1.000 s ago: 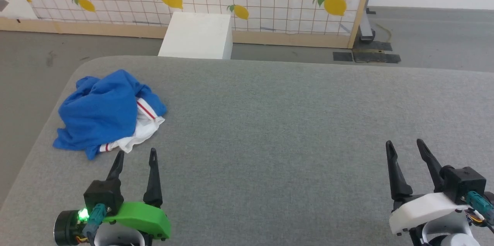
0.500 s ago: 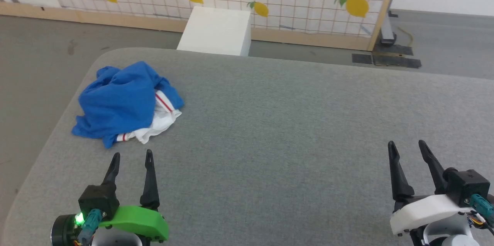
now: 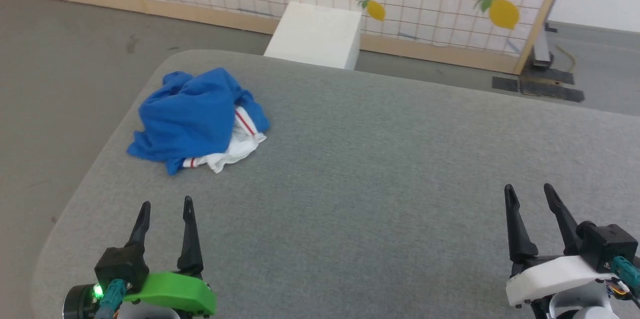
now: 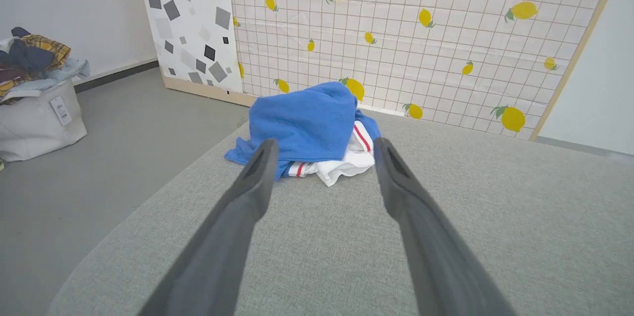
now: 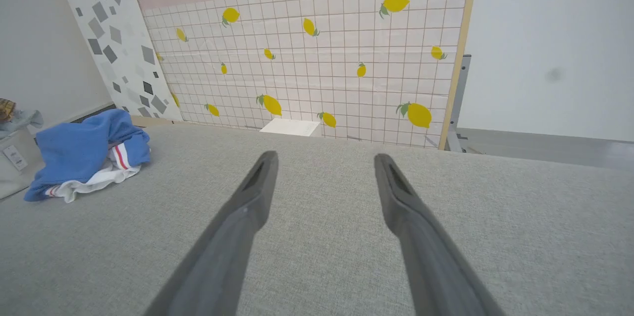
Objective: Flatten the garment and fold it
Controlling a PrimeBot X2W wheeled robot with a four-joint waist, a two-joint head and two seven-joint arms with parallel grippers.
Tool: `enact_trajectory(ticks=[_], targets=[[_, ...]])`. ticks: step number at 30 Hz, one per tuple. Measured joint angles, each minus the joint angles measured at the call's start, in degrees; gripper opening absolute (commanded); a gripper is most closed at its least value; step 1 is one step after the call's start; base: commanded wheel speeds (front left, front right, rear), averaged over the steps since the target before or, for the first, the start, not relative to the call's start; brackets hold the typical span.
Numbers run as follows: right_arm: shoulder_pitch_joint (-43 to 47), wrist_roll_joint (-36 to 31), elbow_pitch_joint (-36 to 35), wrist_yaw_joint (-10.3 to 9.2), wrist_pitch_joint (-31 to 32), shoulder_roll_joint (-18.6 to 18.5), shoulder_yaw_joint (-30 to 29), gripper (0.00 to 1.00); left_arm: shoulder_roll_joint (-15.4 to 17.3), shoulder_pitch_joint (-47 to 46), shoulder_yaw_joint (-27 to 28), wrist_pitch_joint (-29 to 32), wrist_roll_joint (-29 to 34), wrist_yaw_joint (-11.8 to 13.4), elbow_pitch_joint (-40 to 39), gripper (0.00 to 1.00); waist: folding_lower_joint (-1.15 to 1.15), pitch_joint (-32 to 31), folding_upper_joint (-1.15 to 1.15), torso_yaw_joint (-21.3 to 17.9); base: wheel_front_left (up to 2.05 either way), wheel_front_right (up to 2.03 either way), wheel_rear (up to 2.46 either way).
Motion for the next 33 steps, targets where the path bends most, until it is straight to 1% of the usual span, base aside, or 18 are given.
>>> enact_trajectory(ticks=[20, 33], targets=[[0.0, 1.2, 1.9, 0.00, -2.3, 0.0, -0.6, 1.00, 0.0, 1.0, 0.1, -2.5, -2.5, 1.0, -0.1, 1.00, 0.00, 0.0, 0.00, 6.9, 0.00, 0.00, 0.00], [0.0, 2.2, 3.0, 0.00, -3.8, 0.0, -1.1, 1.00, 0.0, 2.2, 0.1, -4.0, -4.4, 1.5, -0.4, 1.00, 0.00, -0.3, 0.00, 9.6, 0.00, 0.00, 0.00]])
